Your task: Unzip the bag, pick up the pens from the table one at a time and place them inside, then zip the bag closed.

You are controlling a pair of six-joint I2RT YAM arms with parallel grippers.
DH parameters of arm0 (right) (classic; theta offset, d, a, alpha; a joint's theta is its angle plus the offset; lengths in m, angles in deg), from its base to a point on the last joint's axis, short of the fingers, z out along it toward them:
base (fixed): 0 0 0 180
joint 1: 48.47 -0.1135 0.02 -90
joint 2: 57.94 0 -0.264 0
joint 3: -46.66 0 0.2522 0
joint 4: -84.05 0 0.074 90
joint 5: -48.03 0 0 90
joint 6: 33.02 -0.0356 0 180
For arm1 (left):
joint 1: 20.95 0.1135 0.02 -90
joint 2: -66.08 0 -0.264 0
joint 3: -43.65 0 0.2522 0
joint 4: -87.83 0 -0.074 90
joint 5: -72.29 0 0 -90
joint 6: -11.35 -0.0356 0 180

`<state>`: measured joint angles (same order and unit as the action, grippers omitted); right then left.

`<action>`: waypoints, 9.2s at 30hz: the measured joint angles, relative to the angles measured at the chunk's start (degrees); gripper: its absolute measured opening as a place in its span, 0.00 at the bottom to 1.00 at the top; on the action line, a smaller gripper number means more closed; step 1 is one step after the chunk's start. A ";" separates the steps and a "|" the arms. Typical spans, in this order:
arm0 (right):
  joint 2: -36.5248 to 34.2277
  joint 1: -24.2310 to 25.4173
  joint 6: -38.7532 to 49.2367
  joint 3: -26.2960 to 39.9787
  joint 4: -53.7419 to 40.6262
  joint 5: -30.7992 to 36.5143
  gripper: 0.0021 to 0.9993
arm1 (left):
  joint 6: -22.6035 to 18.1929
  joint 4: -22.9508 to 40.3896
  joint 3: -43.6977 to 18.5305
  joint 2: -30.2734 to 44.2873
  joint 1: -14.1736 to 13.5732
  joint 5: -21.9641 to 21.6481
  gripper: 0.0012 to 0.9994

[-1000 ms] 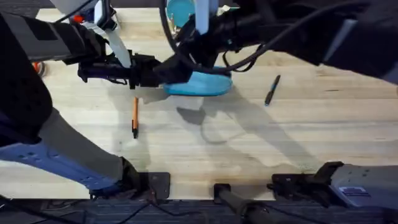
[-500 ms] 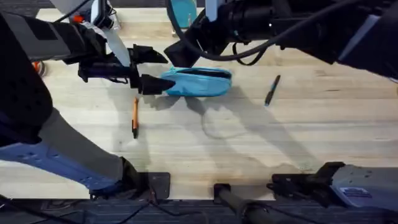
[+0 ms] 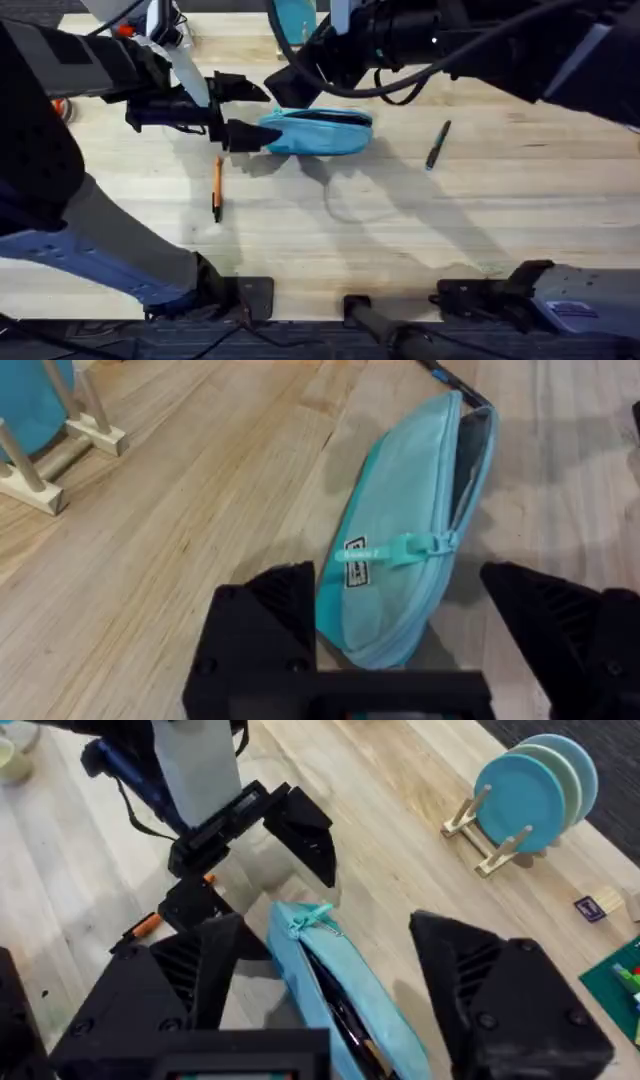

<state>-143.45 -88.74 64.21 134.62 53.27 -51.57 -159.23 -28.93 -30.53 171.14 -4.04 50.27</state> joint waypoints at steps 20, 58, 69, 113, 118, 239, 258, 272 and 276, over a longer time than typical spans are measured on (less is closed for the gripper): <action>0.00 0.00 0.00 0.00 -0.02 0.00 1.00 | 0.01 0.00 0.00 0.00 0.00 0.00 0.99; 0.00 0.00 0.00 0.00 -0.01 0.00 1.00 | 0.01 10.06 -0.02 -8.25 4.83 -4.14 1.00; 0.00 0.00 0.00 0.00 -0.02 0.00 1.00 | 5.13 13.95 -0.02 -22.92 4.83 -9.46 1.00; 9.24 9.16 -5.99 0.00 -32.66 0.61 1.00 | 27.55 24.52 -0.02 -41.90 4.83 -18.78 1.00; 12.36 11.77 -5.82 0.00 -36.18 0.63 1.00 | 27.66 24.52 -0.02 -41.90 4.83 -18.78 0.99; -4.61 32.44 53.72 0.00 -32.02 -32.50 0.03 | 27.70 24.68 -0.02 -41.90 4.83 -18.73 0.99; -11.38 31.81 56.03 0.00 -31.89 -33.73 0.03 | 27.70 24.68 -0.02 -41.90 4.83 -18.73 0.99; -12.26 29.05 57.59 0.01 -31.87 -33.73 0.03 | 27.70 24.68 -0.02 -41.90 4.83 -18.73 0.99; -12.26 28.24 57.59 0.00 -31.89 -33.73 0.03 | 27.70 24.68 -0.02 -41.90 4.83 -18.73 1.00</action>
<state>-155.71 -60.50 121.80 134.62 21.38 -85.30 -131.53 -4.26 -30.55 129.24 0.79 31.54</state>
